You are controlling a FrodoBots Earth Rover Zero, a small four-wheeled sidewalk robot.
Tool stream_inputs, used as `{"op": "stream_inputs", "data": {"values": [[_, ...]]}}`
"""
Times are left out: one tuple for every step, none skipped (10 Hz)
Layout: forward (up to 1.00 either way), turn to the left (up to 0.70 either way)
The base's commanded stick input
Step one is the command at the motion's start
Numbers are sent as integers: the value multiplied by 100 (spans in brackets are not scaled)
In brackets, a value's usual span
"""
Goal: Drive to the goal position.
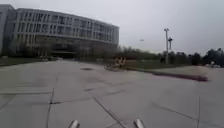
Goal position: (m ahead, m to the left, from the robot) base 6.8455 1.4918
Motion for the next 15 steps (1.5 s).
{"op": "stream_inputs", "data": {"values": [[100, 42], [100, 42], [100, 42], [100, 26], [100, 2], [100, 2], [100, 2], [100, 2], [100, 2], [100, 2], [100, 2], [100, 2], [100, 2], [100, 2], [100, 2]]}}
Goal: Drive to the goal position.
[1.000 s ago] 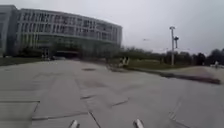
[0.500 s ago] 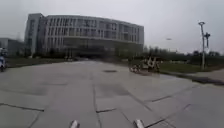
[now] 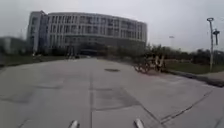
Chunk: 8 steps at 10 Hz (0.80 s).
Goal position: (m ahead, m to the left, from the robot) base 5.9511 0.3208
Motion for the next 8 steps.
{"op": "stream_inputs", "data": {"values": [[100, 2], [100, 2], [100, 2], [100, 2], [100, 2], [100, 2], [100, 2], [100, 2]]}}
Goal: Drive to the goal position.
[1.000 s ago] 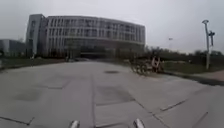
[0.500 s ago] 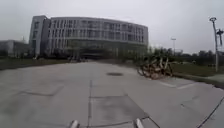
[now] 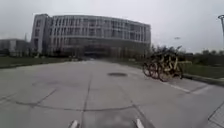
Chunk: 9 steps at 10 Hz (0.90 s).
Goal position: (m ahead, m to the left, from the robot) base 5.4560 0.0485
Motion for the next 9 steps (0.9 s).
{"op": "stream_inputs", "data": {"values": [[100, 2], [100, 2], [100, 2], [100, 2], [100, 2], [100, 2], [100, 2], [100, 2], [100, 2]]}}
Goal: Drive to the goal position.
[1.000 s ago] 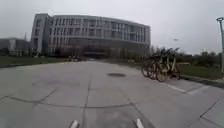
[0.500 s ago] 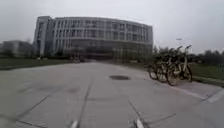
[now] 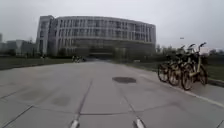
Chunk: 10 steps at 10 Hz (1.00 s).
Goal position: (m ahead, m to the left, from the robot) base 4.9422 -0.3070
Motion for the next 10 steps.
{"op": "stream_inputs", "data": {"values": [[100, 2], [100, 2], [100, 2], [100, 2], [100, 2], [100, 2], [100, 2], [100, 2], [100, 2], [100, 2]]}}
